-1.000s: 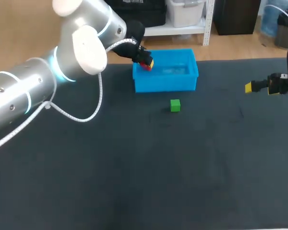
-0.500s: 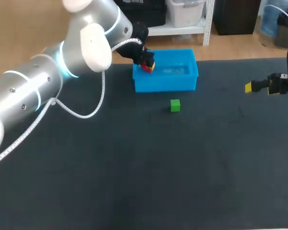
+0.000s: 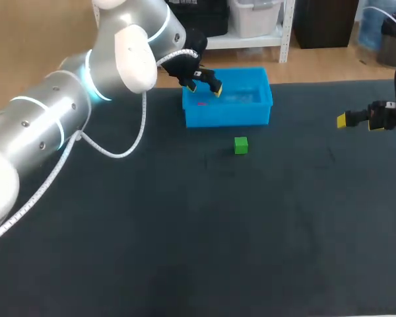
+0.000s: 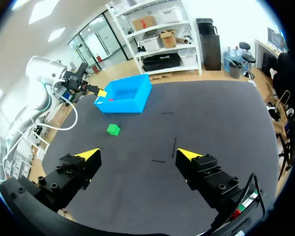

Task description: Use the left arm to pick the red cube and place it into the blue plastic box first, then use the right arm to grasp the green cube and put it into the same blue plastic box after the first action is fully finished.

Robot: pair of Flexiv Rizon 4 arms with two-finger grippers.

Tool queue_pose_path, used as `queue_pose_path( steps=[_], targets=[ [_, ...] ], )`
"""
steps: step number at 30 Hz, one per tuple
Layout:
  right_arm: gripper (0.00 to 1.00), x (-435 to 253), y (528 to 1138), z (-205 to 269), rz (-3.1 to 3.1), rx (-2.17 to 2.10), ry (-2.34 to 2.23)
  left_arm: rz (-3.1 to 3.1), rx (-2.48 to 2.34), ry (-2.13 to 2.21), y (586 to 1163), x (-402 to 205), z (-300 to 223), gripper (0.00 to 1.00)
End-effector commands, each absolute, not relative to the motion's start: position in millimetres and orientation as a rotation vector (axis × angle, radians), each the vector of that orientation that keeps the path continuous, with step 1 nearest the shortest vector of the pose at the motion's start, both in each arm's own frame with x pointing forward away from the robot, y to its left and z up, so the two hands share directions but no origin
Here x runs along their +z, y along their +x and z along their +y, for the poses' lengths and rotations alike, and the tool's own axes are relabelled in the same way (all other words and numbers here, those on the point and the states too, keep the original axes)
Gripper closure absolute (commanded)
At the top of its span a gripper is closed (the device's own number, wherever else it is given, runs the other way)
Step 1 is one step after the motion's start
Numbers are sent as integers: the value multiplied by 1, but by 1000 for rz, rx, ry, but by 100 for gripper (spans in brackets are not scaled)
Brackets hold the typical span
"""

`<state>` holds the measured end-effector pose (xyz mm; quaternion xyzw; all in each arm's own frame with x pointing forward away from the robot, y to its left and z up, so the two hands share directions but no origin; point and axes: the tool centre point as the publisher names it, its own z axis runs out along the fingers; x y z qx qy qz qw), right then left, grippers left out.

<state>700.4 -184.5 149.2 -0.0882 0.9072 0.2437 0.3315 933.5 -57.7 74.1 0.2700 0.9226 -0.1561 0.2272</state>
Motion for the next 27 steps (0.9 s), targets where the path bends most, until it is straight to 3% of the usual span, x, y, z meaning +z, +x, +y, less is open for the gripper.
queue_pose_path(
  steps=[1, 12, 27],
  targets=[
    [0, 149, 700, -185, 2372, 635, -231, 2545, -418, 768, 937, 83, -62, 0],
    [0, 149, 700, -185, 2372, 635, -231, 2492, -401, 762, 914, 116, -48, 0],
    [0, 149, 700, -185, 2372, 635, -231, 2424, -379, 615, 822, 162, 30, 0]
  ],
)
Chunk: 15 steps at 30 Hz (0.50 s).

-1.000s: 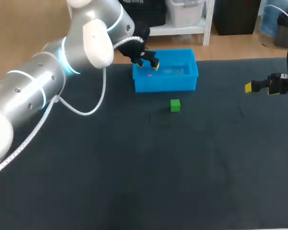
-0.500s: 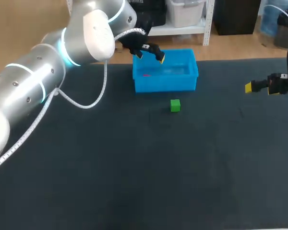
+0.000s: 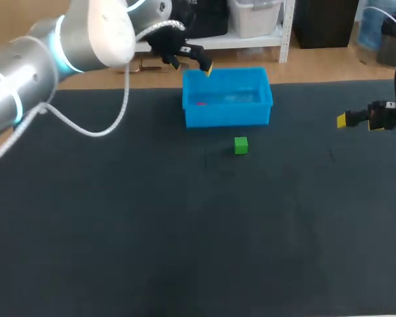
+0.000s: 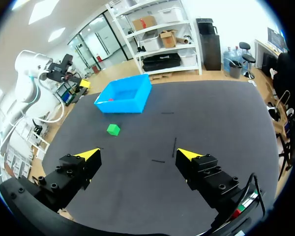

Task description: Use the left arm to pick the red cube and place it into the blue plastic box first, then use the right arm to grasp the green cube and put it into the same blue plastic box after the first action is fully finished.

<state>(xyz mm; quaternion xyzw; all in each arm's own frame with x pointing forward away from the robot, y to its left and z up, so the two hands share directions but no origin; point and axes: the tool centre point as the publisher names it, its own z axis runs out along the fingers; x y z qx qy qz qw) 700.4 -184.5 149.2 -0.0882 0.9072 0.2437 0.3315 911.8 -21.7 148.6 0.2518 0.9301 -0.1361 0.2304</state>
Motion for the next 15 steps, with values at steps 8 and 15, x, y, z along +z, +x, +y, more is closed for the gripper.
queue_pose_path(
  steps=[8, 15],
  targets=[
    [0, 149, 700, -185, 2372, 635, -231, 2376, -379, 560, 769, 173, 59, 0],
    [0, 149, 700, -185, 2372, 635, -231, 2336, -406, 510, 738, 171, 76, 0]
  ],
)
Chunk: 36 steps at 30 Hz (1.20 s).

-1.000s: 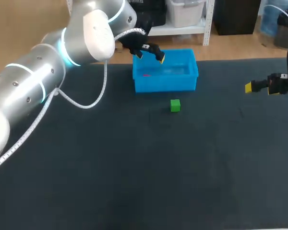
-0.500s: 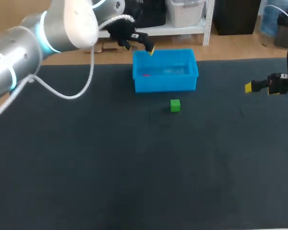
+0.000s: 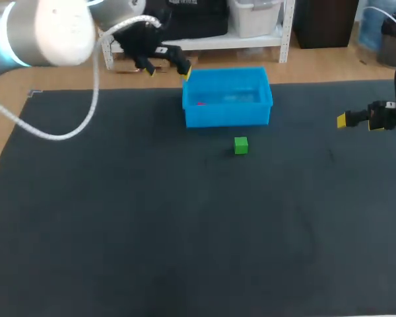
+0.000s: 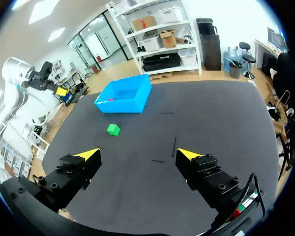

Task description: Use the left arm to pick the red cube and place it into the blue plastic box first, then use the right arm to grasp the green cube and put it into the same blue plastic box after the first action is fully finished.

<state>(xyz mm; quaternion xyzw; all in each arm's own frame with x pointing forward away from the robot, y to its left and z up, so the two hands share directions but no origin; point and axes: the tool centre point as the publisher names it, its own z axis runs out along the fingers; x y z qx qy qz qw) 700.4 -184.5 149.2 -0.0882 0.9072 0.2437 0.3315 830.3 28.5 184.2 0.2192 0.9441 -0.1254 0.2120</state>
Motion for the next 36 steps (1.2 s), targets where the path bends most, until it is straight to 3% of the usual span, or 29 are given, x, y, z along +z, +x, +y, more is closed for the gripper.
queue_pose_path(
  steps=[1, 15, 36],
  targets=[
    [0, 149, 700, -185, 2372, 635, -231, 2329, -410, 505, 734, 171, 78, 0],
    [0, 149, 700, -185, 2372, 635, -231, 2285, -442, 479, 701, 164, 104, 0],
    [0, 149, 700, -185, 2372, 635, -231, 2289, -574, 504, 700, 171, 113, 0]
  ],
)
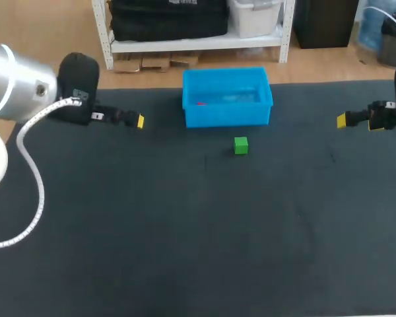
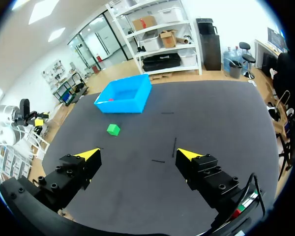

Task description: Use the left arm to pick the red cube and place it into the blue plastic box first, then use the right arm to grasp the green cube and put it into the same blue plastic box after the first action is fully finished.

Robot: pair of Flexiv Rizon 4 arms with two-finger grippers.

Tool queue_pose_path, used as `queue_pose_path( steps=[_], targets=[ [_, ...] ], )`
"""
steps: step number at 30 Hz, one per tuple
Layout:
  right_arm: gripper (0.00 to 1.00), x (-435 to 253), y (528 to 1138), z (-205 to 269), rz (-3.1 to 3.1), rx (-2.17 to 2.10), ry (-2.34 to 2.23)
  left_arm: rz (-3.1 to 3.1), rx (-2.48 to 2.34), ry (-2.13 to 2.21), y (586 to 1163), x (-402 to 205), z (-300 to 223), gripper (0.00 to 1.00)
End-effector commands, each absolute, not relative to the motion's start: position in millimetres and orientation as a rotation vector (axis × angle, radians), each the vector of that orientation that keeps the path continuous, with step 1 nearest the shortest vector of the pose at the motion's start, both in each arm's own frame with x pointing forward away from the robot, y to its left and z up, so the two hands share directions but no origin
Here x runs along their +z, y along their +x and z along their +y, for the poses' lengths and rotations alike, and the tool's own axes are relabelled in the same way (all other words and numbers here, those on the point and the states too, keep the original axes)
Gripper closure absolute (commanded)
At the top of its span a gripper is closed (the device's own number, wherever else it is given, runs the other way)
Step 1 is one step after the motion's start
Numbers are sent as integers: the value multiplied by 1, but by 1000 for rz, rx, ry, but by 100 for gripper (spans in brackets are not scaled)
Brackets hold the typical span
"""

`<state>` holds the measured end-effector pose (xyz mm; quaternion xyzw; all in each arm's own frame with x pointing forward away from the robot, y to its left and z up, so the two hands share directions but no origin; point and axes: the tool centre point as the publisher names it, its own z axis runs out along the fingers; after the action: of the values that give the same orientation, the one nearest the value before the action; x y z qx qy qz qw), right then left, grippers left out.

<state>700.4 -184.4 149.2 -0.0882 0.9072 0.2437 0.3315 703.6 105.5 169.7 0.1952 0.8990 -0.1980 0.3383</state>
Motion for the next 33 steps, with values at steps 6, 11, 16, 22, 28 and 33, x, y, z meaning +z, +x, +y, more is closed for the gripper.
queue_pose_path(
  steps=[6, 11, 16, 22, 28, 33],
  targets=[
    [0, 149, 700, -185, 2372, 635, -231, 2282, -614, 522, 699, 178, 117, 0],
    [0, 149, 700, -185, 2372, 635, -231, 2300, -624, 550, 698, 179, 119, 0],
    [0, 149, 700, -185, 2372, 635, -231, 2308, -648, 547, 696, 180, 121, 0],
    [0, 149, 700, -185, 2372, 635, -231, 2343, -631, 565, 693, 179, 121, 0],
    [0, 152, 702, -176, 2382, 640, -266, 2343, -631, 565, 693, 179, 121, 0],
    [0, 161, 706, -151, 2399, 660, -286, 2343, -631, 565, 693, 179, 121, 0]
  ],
)
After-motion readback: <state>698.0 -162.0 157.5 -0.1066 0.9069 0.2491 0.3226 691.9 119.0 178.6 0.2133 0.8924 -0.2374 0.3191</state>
